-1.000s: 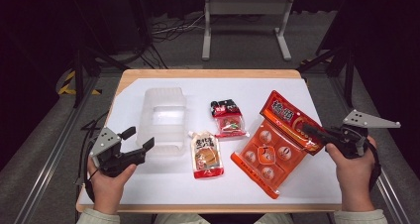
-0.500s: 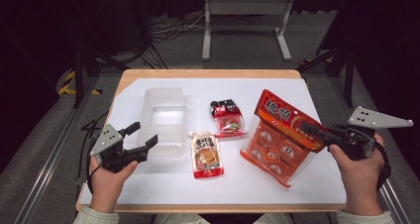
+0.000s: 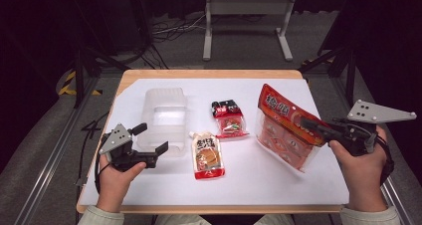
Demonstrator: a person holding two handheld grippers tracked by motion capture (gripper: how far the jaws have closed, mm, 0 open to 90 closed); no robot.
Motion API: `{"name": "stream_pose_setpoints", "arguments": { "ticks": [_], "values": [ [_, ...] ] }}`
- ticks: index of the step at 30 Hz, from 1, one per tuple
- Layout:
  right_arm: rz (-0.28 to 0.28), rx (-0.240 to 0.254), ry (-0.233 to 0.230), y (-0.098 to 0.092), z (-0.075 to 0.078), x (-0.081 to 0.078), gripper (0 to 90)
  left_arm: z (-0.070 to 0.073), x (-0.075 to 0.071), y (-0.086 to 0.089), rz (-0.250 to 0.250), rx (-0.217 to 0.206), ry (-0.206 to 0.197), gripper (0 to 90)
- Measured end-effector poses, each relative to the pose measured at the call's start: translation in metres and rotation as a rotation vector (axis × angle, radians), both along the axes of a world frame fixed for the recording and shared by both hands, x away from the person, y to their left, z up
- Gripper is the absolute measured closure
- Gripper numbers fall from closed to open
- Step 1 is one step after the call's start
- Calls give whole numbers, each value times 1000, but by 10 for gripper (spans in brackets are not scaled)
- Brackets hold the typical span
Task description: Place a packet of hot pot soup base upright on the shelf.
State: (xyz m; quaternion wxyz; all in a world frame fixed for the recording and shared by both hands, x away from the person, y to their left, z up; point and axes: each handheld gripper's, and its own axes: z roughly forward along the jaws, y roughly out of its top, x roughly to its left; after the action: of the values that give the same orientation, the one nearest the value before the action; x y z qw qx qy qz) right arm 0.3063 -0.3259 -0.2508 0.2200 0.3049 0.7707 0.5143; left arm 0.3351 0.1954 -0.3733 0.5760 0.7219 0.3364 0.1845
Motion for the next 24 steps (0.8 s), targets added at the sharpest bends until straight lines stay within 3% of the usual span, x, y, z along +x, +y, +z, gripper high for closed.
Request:
{"name": "stream_pose_setpoints", "arguments": {
  "ticks": [4,6,10,15,20,24],
  "values": [
    [24,7,-6,4,6,3,900,1,1,-3,-14,11,-6,48],
    [33,8,-8,6,8,4,900,2,1,-5,-43,0,7,67],
    [65,12,-16,14,14,6,900,4,1,-4,-47,-34,-13,117],
    [103,1,-27,28,22,9,900,5,2,-7,-69,-35,-6,111],
    [140,5,-38,40,31,12,900,5,1,-16,-77,-49,-54,111],
    [172,26,-45,49,35,15,900,6,2,-20,-92,-37,-46,135]
  ]
}}
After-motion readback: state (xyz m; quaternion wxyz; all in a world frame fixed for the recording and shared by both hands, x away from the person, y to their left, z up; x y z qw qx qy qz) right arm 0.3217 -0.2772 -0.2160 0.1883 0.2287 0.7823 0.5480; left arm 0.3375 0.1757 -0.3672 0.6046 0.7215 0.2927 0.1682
